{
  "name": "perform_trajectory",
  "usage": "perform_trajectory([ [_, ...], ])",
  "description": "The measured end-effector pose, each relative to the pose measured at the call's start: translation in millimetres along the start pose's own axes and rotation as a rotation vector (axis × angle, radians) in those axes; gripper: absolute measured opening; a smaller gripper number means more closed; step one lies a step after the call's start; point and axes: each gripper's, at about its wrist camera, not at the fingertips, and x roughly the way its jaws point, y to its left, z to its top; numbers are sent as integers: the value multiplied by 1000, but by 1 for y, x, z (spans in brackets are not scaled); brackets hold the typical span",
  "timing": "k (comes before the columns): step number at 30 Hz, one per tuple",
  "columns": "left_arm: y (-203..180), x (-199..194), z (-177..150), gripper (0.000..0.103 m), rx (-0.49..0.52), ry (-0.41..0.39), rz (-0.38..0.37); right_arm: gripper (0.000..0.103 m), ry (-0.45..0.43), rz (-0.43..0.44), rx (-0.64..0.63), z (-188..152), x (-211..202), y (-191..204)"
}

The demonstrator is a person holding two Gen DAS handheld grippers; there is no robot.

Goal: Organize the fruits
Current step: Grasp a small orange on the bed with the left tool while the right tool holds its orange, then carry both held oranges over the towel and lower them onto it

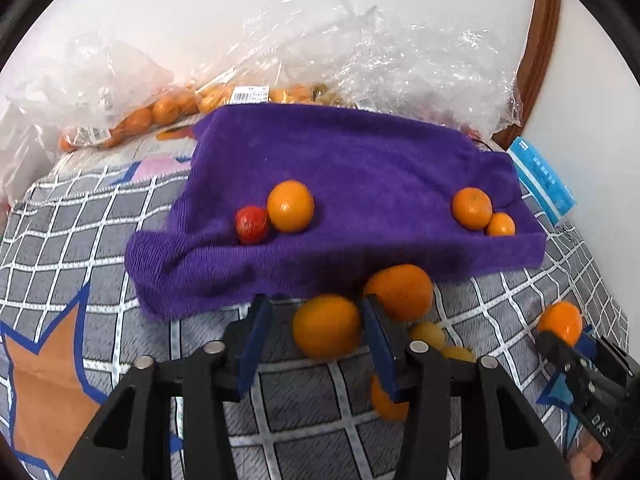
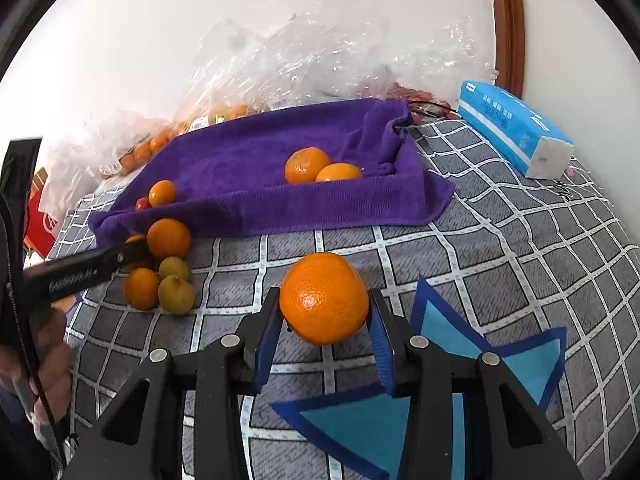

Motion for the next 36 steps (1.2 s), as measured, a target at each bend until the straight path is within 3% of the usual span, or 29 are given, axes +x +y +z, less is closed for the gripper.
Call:
perform_trajectory([
  [1, -1, 1, 0, 34, 6, 5, -7, 41, 5, 0, -1, -1, 0, 0],
  [5, -4, -3, -3, 33, 26, -4, 7, 41, 33, -11, 5, -1, 0, 2],
  [10, 8, -16, -8, 33, -39, 10, 15, 41, 36, -10, 8, 5, -9, 4],
  [24, 13, -108, -11, 33, -121, -32, 62, 41, -32, 12, -20, 46, -74, 43],
  [36, 16, -159, -1, 33, -159, -82, 33, 41, -68, 5, -42, 59, -122, 65],
])
